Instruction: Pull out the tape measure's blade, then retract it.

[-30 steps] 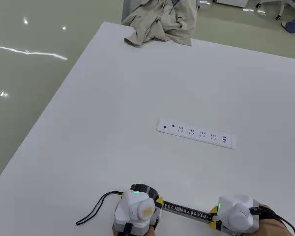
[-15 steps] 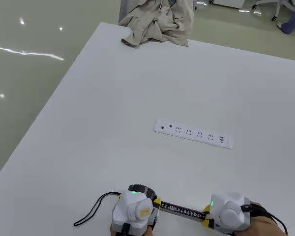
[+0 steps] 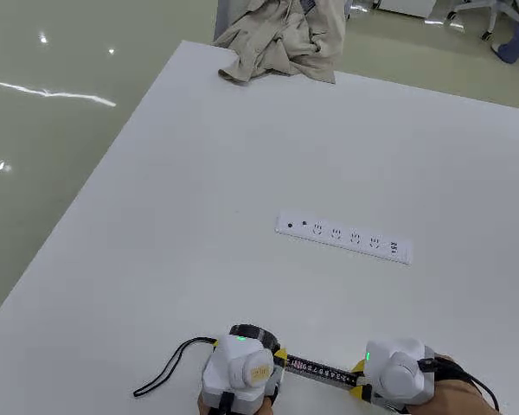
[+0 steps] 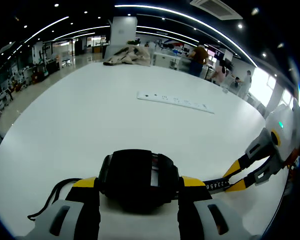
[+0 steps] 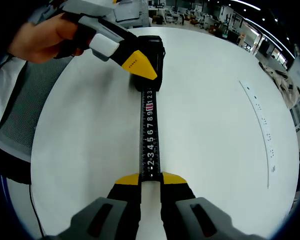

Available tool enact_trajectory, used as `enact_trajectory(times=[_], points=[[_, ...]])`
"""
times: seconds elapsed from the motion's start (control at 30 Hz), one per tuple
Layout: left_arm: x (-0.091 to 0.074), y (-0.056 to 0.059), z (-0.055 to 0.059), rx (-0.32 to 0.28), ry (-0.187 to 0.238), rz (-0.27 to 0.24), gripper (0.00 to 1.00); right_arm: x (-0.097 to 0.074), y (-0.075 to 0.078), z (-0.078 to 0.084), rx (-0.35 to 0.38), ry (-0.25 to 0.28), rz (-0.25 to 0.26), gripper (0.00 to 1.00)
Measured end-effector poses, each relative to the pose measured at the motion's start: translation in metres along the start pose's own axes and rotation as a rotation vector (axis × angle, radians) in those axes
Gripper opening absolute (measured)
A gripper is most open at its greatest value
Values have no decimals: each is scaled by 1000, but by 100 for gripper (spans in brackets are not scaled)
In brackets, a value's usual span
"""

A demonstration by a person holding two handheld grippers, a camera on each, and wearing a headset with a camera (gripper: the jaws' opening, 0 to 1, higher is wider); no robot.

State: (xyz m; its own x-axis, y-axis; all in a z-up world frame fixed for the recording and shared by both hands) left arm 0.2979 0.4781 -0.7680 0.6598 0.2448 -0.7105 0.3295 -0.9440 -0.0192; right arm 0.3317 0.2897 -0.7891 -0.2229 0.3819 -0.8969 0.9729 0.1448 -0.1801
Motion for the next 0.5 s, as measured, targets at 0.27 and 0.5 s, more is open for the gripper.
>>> enact_trajectory(times=[0.27, 0.5], points=[[0, 0, 0, 2, 0, 0, 60, 5, 2, -7, -2, 7, -1, 13], [-1, 0, -1, 3, -1, 1, 60, 7, 4, -13, -4, 8, -2, 13]])
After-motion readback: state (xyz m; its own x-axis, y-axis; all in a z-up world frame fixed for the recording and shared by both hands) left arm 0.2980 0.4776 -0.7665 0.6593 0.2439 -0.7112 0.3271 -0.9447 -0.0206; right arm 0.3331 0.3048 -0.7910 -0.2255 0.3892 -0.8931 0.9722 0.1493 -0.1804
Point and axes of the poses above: the centre of the closed fingertips' face, and the gripper's own axes: x roughly forward along the fingers, y roughly to its right, z roughly out of its underside, the point moved 4 cm from there along -x, roughly backward along the fingers, and after that the axes turned 11 degrees about -z, right-handed, at the moved point
